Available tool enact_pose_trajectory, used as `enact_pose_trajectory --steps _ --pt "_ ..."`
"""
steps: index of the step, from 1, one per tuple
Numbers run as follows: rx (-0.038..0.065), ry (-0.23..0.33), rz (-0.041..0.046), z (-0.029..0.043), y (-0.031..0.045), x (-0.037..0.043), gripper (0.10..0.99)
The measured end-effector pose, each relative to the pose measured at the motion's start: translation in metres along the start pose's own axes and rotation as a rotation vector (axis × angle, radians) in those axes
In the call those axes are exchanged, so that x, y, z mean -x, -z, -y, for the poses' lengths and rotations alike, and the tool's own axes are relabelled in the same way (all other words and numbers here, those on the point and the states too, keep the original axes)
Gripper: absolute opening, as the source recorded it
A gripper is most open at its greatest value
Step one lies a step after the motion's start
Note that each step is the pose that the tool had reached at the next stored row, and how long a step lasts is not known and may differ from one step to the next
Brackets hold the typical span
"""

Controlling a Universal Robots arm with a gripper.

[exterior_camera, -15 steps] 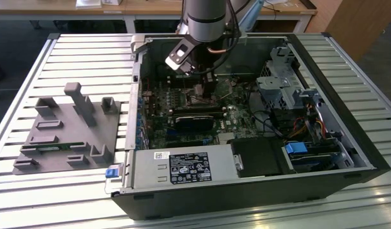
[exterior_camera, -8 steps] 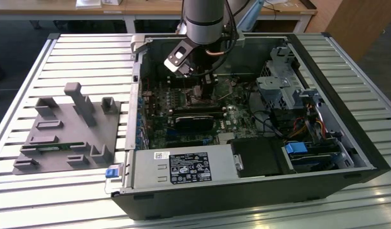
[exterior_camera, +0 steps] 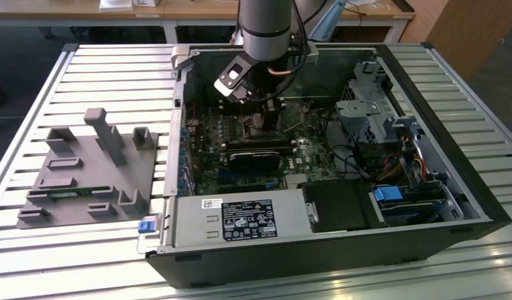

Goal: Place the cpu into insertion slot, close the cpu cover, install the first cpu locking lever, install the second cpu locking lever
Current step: 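Place the cpu into insertion slot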

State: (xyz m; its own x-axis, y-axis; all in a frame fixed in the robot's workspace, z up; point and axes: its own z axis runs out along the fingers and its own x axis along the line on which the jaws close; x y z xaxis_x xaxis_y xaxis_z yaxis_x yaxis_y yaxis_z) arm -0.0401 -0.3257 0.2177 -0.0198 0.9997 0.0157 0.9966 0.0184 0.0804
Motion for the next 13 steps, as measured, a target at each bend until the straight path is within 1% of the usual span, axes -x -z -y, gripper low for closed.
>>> enact_pose_trajectory --steps 13 --pt "0.0 -0.005 0.0004 0.0039 -0.01 -0.0026 0.537"
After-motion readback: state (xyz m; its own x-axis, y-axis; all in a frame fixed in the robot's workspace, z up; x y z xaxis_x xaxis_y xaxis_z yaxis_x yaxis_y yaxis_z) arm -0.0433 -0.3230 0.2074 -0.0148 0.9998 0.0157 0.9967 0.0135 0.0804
